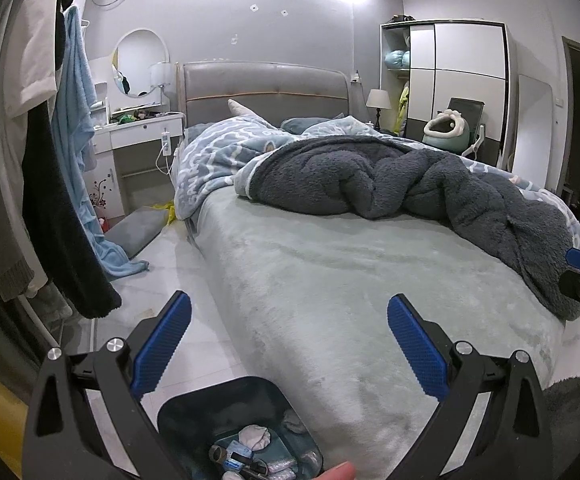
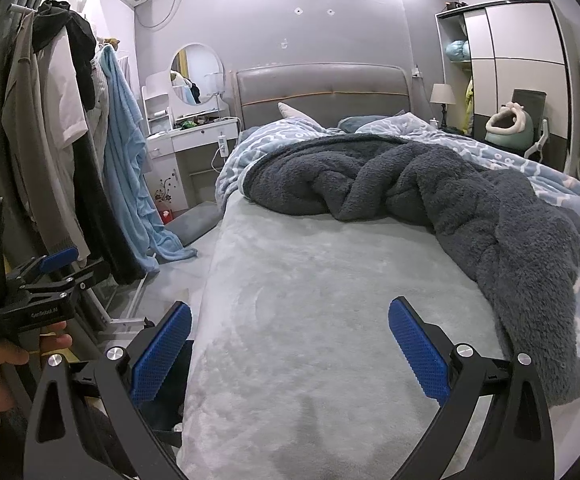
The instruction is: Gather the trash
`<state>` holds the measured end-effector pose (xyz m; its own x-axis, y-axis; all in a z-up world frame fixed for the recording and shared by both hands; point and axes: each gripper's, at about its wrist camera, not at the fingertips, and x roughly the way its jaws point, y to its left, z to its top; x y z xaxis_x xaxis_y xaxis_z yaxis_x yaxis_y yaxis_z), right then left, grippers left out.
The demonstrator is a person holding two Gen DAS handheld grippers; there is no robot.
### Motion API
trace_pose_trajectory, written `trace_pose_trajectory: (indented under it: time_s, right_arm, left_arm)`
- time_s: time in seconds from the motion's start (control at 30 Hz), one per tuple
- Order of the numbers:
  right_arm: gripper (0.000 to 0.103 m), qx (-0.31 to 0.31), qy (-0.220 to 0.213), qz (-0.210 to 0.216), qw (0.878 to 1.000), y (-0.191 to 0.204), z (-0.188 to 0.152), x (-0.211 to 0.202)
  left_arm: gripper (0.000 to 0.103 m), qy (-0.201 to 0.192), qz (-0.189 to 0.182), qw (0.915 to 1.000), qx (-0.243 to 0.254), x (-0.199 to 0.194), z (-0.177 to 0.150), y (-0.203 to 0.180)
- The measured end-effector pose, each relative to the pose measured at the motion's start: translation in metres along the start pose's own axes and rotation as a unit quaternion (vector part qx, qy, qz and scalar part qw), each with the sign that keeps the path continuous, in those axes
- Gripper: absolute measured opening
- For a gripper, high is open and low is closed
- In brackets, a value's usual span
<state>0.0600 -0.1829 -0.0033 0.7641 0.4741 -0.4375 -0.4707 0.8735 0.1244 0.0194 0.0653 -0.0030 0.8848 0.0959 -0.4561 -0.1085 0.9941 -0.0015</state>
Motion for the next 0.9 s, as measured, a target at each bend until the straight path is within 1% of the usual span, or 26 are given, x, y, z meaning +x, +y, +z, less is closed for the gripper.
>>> trace_pose_trajectory:
  time_s: [0.9]
  right_arm:
    - [0.1, 0.007, -0.001, 0.0, 1.0, -0.0011, -0.0019, -0.0011]
  left_arm:
    - [0.1, 0.008, 0.004, 0.9999, 0.009, 0.0036, -0.0023, -0.0019]
